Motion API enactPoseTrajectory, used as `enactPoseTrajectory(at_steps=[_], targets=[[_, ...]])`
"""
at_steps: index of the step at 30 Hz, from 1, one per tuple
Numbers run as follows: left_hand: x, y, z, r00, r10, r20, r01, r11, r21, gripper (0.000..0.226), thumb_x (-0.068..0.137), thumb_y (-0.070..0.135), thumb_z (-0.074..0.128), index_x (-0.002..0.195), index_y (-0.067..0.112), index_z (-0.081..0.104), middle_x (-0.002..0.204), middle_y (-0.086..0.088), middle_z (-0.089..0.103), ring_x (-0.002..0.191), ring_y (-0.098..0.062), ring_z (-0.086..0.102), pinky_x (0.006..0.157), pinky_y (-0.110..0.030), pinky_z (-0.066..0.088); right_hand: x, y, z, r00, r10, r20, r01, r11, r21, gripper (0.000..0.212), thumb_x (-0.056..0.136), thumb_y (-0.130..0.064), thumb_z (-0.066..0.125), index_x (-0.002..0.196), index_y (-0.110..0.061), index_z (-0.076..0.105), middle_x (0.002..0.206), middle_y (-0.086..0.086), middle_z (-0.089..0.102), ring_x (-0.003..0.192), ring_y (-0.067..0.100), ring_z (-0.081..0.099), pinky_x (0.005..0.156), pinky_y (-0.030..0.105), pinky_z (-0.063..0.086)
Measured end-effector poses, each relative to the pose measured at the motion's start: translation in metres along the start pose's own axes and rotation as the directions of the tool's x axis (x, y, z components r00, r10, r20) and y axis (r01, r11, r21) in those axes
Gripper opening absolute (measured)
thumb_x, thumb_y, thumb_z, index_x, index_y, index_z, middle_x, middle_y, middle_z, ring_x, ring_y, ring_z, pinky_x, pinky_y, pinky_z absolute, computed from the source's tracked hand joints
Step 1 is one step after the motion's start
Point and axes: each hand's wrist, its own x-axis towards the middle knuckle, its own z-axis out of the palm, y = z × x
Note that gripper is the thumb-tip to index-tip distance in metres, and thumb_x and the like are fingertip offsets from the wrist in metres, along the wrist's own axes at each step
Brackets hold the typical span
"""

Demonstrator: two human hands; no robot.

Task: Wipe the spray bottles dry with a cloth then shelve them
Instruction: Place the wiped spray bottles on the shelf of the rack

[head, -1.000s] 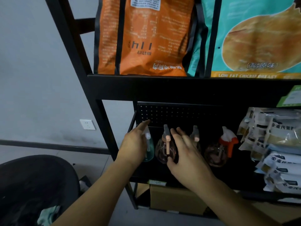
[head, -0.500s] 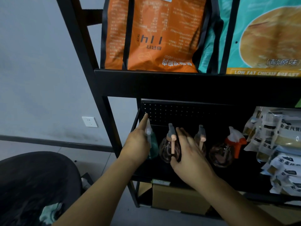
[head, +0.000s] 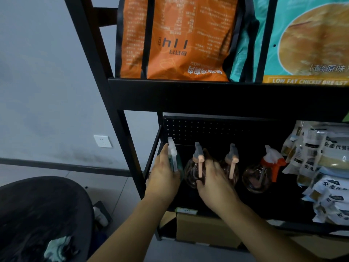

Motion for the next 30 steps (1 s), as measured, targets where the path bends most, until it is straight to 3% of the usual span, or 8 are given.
enactPoseTrajectory(at_steps=[2, 5, 9, 12, 17, 22, 25, 30], targets=[[0.0, 0.001, 0.003, 0.999, 0.011, -0.047, -0.011, 1.0, -0.016, 0.071, 0.1, 0.021, 0.068, 0.158, 0.036, 0.03, 0.142, 0.003, 0.055, 0.116, -0.017, 0.063, 0.096, -0.05, 0.06, 0.002, 0.0, 0.006, 1.0, 0.014, -0.015, -0.014, 1.0, 0.006, 0.07, 0.09, -0.017, 0.068, 0.148, -0.017, 0.029, 0.144, -0.001, 0.041, 0.136, 0.016, 0.043, 0.106, 0.029, 0.041], [0.003, 0.0, 0.009, 0.995, 0.013, -0.098, -0.016, 0.999, -0.03, 0.06, 0.103, 0.021, 0.063, 0.155, 0.032, 0.035, 0.138, 0.0, 0.056, 0.109, -0.018, 0.064, 0.091, -0.046, 0.06, 0.005, -0.001, 0.012, 0.999, 0.014, -0.046, -0.013, 1.0, 0.021, 0.07, 0.091, -0.015, 0.066, 0.15, -0.018, 0.029, 0.139, -0.001, 0.046, 0.132, 0.016, 0.045, 0.102, 0.028, 0.04], [0.005, -0.003, 0.013, 0.994, -0.014, -0.105, 0.014, 1.0, -0.002, 0.067, 0.106, 0.018, 0.058, 0.163, 0.029, 0.025, 0.154, -0.001, 0.051, 0.12, -0.02, 0.065, 0.085, -0.03, 0.051, 0.008, -0.003, 0.017, 0.998, 0.011, -0.064, -0.01, 1.0, 0.018, 0.076, 0.091, -0.017, 0.069, 0.153, -0.02, 0.024, 0.135, 0.001, 0.05, 0.129, 0.018, 0.047, 0.1, 0.03, 0.042], [0.007, -0.004, 0.012, 0.995, -0.048, -0.089, 0.047, 0.999, -0.006, 0.072, 0.108, 0.018, 0.056, 0.167, 0.027, 0.017, 0.16, -0.002, 0.047, 0.124, -0.019, 0.063, 0.083, -0.027, 0.046, 0.01, -0.005, 0.021, 0.997, 0.022, -0.071, -0.02, 1.0, 0.02, 0.077, 0.091, -0.019, 0.069, 0.153, -0.021, 0.024, 0.129, 0.002, 0.053, 0.124, 0.019, 0.05, 0.097, 0.03, 0.044], [0.013, -0.008, 0.011, 0.995, -0.053, -0.081, 0.05, 0.998, -0.044, 0.069, 0.107, 0.015, 0.054, 0.166, 0.024, 0.02, 0.158, -0.002, 0.048, 0.103, -0.01, 0.055, 0.081, -0.028, 0.046, 0.015, -0.009, 0.026, 0.995, 0.02, -0.093, -0.016, 0.999, 0.043, 0.082, 0.089, -0.015, 0.07, 0.153, -0.029, 0.02, 0.126, 0.001, 0.055, 0.124, 0.02, 0.05, 0.095, 0.03, 0.043], [0.016, -0.009, 0.01, 0.996, -0.055, -0.068, 0.053, 0.998, -0.038, 0.068, 0.109, 0.016, 0.053, 0.167, 0.023, 0.018, 0.162, -0.005, 0.036, 0.135, -0.025, 0.054, 0.099, -0.034, 0.048, 0.018, -0.013, 0.028, 0.994, 0.021, -0.111, -0.015, 0.998, 0.054, 0.082, 0.088, -0.012, 0.071, 0.148, -0.035, 0.021, 0.123, 0.004, 0.058, 0.121, 0.023, 0.054, 0.093, 0.031, 0.045], [0.018, -0.011, 0.012, 0.995, -0.063, -0.08, 0.06, 0.998, -0.034, 0.066, 0.108, 0.017, 0.054, 0.166, 0.022, 0.022, 0.157, -0.006, 0.039, 0.132, -0.025, 0.055, 0.094, -0.031, 0.048, 0.02, -0.015, 0.029, 0.994, 0.017, -0.112, -0.011, 0.998, 0.056, 0.084, 0.087, -0.01, 0.071, 0.149, -0.035, 0.02, 0.125, 0.004, 0.059, 0.121, 0.024, 0.055, 0.093, 0.032, 0.047], [0.02, -0.01, 0.013, 0.992, -0.091, -0.086, 0.089, 0.996, -0.027, 0.062, 0.108, 0.014, 0.054, 0.163, 0.019, 0.027, 0.155, -0.006, 0.041, 0.133, -0.026, 0.055, 0.101, -0.04, 0.055, 0.023, -0.015, 0.03, 0.992, 0.005, -0.128, 0.002, 0.999, 0.053, 0.079, 0.087, -0.009, 0.07, 0.148, -0.03, 0.024, 0.125, 0.006, 0.059, 0.119, 0.025, 0.058, 0.092, 0.034, 0.05]])
